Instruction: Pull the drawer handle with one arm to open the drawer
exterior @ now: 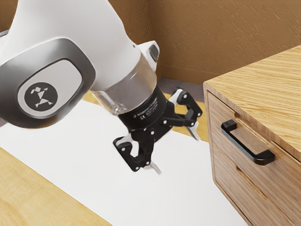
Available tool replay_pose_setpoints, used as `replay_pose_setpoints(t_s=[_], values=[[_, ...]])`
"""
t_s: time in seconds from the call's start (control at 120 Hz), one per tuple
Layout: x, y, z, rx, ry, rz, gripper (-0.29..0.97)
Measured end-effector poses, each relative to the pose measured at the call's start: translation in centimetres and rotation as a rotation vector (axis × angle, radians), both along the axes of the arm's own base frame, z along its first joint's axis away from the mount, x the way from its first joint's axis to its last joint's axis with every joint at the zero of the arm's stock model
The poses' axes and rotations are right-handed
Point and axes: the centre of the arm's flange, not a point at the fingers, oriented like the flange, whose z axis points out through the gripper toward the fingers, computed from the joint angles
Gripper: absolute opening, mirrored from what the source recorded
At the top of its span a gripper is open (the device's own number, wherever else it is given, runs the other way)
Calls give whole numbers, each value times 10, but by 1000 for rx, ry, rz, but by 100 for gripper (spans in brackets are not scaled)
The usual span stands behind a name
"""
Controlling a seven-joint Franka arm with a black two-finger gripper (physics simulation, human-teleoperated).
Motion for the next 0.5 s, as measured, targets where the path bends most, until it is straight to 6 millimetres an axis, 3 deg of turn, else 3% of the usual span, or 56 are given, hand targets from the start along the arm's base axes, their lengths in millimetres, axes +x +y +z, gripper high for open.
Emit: replay_pose_setpoints(t_s=[0.108, 0.208, 0.342, 0.5], values=[[7, 1, 1, 2, -42, 36, 65], [14, 6, -17, 7, -65, 71, 65], [20, 6, -20, -10, -119, 92, 65], [8, -29, -18, -22, -168, 45, 65]])
